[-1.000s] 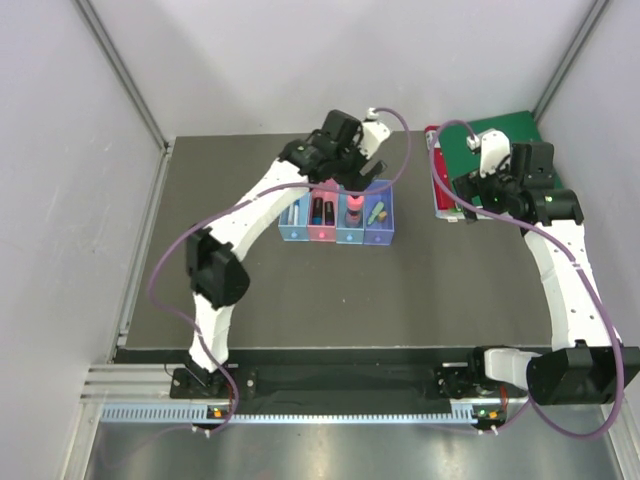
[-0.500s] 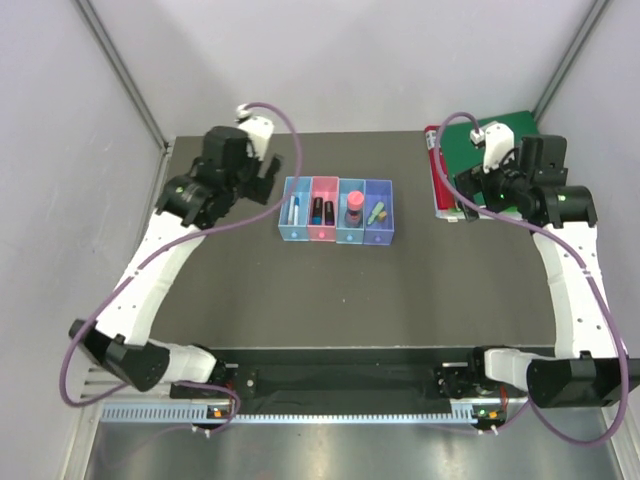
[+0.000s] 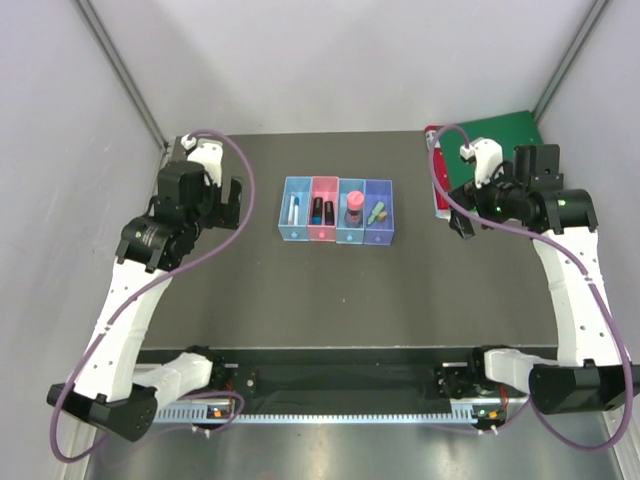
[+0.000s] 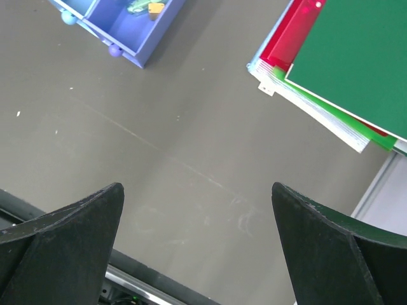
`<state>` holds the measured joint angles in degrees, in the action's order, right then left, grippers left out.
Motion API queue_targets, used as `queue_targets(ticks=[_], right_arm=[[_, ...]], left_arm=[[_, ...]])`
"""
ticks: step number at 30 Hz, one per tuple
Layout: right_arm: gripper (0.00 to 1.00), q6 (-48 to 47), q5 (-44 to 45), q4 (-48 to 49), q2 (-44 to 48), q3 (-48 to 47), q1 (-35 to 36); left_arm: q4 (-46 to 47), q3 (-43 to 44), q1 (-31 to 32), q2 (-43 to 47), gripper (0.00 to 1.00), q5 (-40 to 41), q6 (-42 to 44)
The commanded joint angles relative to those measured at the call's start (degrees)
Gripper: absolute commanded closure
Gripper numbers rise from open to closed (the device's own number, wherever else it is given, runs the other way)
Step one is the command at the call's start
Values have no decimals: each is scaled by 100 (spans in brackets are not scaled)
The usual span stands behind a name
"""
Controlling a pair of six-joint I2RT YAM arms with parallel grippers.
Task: Sort the stationery into containers
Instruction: Reset both arms
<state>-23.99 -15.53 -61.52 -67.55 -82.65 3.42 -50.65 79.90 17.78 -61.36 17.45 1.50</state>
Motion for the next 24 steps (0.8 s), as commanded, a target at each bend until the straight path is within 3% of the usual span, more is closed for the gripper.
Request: queue_targets(ticks=[1,24], right_arm=[[0,-115,-301,-10,260,-295,71],[0,-168,-354,8,295,-172,159]], left_arm=[[381,-27,-55,-25,1,74,-247],[451,35,-99,-174,1,118,-238]])
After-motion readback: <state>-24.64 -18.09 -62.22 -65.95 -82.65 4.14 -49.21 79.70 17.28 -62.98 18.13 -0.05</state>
